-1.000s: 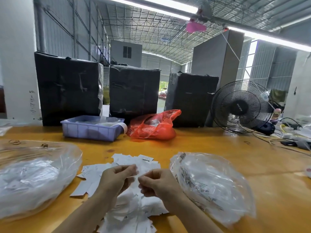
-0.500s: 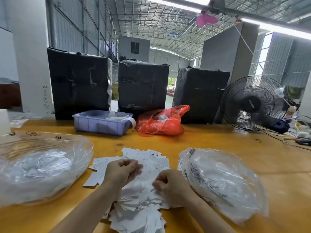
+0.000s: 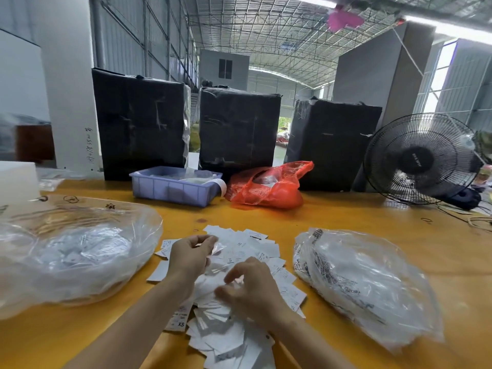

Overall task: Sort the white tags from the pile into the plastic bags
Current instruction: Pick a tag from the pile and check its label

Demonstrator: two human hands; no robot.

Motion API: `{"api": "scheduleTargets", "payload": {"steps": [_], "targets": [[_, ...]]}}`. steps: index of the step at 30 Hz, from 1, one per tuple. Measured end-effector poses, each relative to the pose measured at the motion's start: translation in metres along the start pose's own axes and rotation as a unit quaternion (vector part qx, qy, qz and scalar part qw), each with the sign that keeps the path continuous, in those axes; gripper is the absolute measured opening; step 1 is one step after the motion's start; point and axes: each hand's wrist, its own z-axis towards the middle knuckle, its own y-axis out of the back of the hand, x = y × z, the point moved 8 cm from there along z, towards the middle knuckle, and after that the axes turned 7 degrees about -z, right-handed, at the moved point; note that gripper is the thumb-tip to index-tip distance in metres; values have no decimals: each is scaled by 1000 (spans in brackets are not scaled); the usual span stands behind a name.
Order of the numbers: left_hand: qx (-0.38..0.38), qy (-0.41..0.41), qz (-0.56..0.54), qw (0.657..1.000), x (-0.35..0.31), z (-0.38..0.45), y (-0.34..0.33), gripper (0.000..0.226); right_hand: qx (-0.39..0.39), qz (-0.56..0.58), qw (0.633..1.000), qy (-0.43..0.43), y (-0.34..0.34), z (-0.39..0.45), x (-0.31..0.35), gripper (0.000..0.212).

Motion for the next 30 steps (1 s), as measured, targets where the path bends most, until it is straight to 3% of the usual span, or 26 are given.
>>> {"api": "scheduleTargets", "payload": {"steps": [6,11,18,21,23,25,27,28,30], "targets": [[2,-2,5,1000,1,2,2,9,-56,-38,998,-14,35,0,-37,27],[18,12,3,1000,3,-2,-3,7,36,-59,998,-1,33,-4,-50,46],[56,30,-9,998,6,-7,-13,8,14,-211,977,30,26,0,-44,49],[58,33,-3,998,6,-9,-14,9,-3,-213,976,52,26,0,-38,44],[61,33,-4,998,6,-10,-15,9,-59,-96,994,14,41,-1,-37,36],[71,39,-11,997,6,-10,-17,8,-110,160,977,-84,56,-3,-55,31],[91,55,-28,994,6,-11,-20,4,-84,422,888,-163,52,-5,-68,16],[103,65,-38,992,5,-12,-23,3,-60,496,847,-184,48,-5,-69,9],[125,80,-56,987,6,-15,-28,12,-26,554,808,-198,42,-6,-66,8]]}}
